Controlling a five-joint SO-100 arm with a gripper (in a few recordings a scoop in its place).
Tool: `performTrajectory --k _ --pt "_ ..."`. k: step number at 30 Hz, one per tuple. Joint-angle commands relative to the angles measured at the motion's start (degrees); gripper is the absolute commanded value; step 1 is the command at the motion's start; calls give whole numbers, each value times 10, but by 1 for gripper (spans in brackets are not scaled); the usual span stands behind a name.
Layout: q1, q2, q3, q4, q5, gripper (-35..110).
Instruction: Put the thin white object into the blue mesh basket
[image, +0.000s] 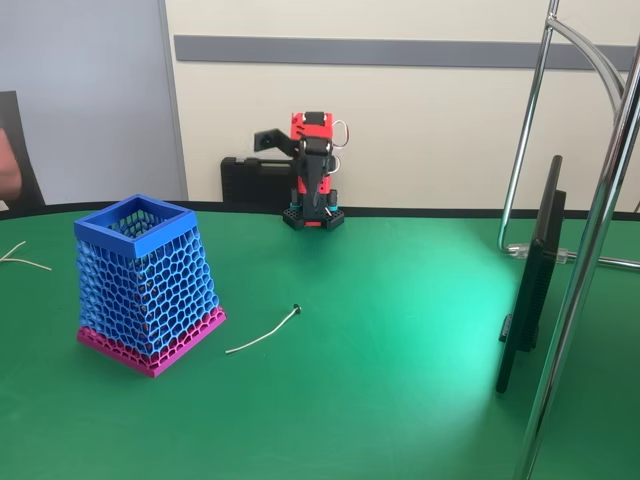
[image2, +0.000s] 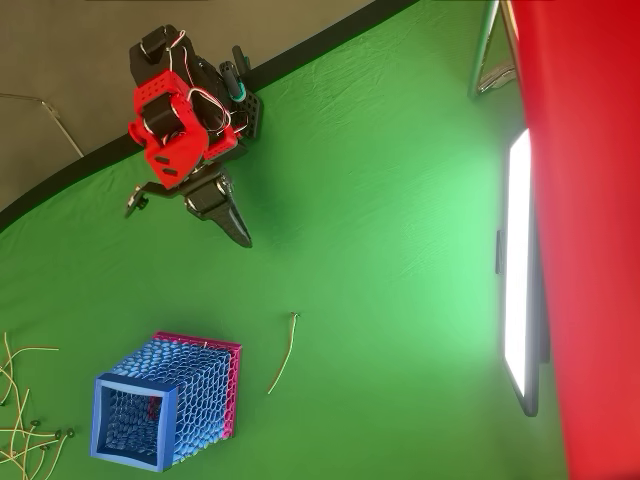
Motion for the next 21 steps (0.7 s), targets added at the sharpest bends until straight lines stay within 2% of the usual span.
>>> performTrajectory --k 1,6,11,21 --pt "16 -105 -78 -18 -4 0" --pt "60 -328 -200 -69 -14 0" --pt "76 -425 -245 -152 -31 0" --pt "84 -635 -396 -184 -55 0"
